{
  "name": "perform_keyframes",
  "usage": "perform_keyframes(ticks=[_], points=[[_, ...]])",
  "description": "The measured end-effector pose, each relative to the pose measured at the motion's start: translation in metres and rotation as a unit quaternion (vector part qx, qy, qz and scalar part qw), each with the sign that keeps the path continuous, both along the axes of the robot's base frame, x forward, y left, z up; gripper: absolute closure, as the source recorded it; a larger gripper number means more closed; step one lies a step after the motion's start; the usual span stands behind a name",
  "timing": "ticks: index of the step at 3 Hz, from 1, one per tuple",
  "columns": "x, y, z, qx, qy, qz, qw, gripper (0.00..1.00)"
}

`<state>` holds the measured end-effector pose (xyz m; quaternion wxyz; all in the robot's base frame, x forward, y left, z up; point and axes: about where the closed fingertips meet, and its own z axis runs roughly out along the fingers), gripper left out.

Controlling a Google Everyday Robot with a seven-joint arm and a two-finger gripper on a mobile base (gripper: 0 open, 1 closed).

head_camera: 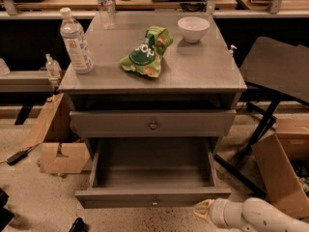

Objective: Close middle drawer

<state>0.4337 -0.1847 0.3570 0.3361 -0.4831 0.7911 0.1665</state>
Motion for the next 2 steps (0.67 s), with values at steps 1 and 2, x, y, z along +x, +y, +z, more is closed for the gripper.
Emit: perform_keyframes(ticks=[1, 2], points=[[0.0393, 0.0026, 0.0229, -0.005, -0.037, 0.005, 0.9993, 1.00], [0.0393, 0.0026, 0.0229, -0.005, -0.037, 0.005, 0.9993, 1.00]])
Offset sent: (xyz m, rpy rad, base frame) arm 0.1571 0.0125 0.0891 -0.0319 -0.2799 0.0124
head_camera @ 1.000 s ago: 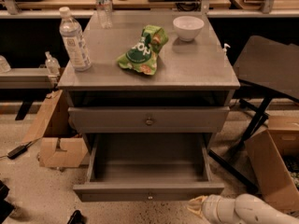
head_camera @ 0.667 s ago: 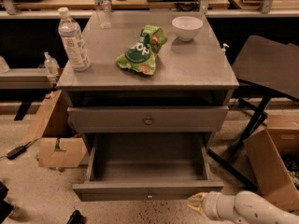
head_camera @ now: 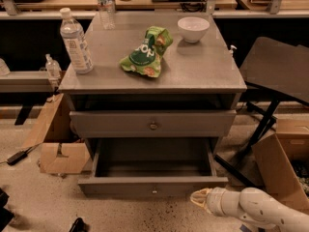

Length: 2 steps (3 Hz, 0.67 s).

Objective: Close middle drawer

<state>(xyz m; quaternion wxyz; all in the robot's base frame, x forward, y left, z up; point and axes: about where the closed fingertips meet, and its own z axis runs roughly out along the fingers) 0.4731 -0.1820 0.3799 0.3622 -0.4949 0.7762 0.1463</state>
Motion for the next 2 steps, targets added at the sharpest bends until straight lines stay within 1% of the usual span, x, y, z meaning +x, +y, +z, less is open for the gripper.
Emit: perform_keyframes(ticks=[1, 2], points=[[-0.016, 0.015, -0.013, 0.008, 0.013, 0.008, 0.9999, 1.00], [0.009, 0.047, -0.029, 0.025, 0.009, 0.050, 0.9984, 1.00]])
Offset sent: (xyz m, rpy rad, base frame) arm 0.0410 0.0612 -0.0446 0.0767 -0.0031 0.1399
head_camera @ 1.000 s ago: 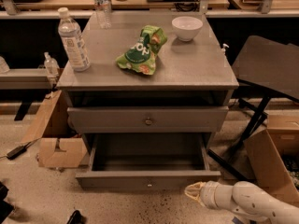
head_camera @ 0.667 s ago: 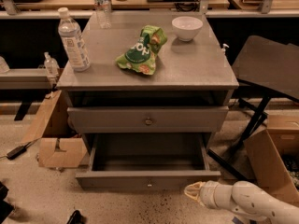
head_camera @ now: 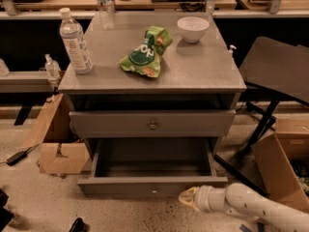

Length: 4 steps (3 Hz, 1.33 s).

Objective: Close middle drawer

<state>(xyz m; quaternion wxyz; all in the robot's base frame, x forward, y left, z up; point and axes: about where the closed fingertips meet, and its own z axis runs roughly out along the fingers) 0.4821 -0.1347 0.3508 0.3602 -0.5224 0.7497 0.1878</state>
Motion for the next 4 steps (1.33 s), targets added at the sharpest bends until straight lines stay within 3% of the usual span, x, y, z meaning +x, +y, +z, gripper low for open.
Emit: perform_keyframes(ticks=[1, 2, 3, 4], points=[[0.029, 0.005, 0.003, 0.004, -0.016, 0.009, 0.9998, 1.00], [0.029, 0.005, 0.003, 0.004, -0.016, 0.009, 0.9998, 1.00], [0.061, -0.001, 0.010, 0.001, -0.028, 0.001, 0.9996, 1.00], [0.058, -0.001, 0.010, 0.001, -0.028, 0.001, 0.9996, 1.00]])
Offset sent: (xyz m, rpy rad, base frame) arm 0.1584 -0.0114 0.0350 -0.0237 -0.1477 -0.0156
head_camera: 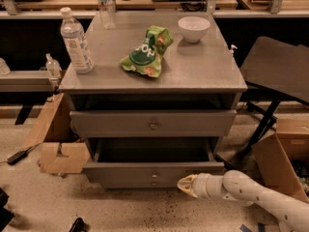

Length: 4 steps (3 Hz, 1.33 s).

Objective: Close middle drawer

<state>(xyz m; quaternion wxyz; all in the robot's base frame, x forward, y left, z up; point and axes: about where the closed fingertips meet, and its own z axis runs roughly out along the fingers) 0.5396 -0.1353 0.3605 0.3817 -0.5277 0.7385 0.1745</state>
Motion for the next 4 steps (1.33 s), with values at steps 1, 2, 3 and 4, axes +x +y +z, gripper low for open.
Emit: perform_keyframes(ticks=[1, 2, 3, 4], points=[[0.043, -0.007, 0.008, -0.003, -0.015, -0.011, 0.9998, 1.00], [0.045, -0.009, 0.009, -0.003, -0.017, -0.013, 0.9998, 1.00], [0.101, -0.020, 0.020, -0.008, -0.037, -0.029, 0.9988, 1.00], [0.101, -0.020, 0.020, -0.008, -0.037, -0.029, 0.9988, 1.00]])
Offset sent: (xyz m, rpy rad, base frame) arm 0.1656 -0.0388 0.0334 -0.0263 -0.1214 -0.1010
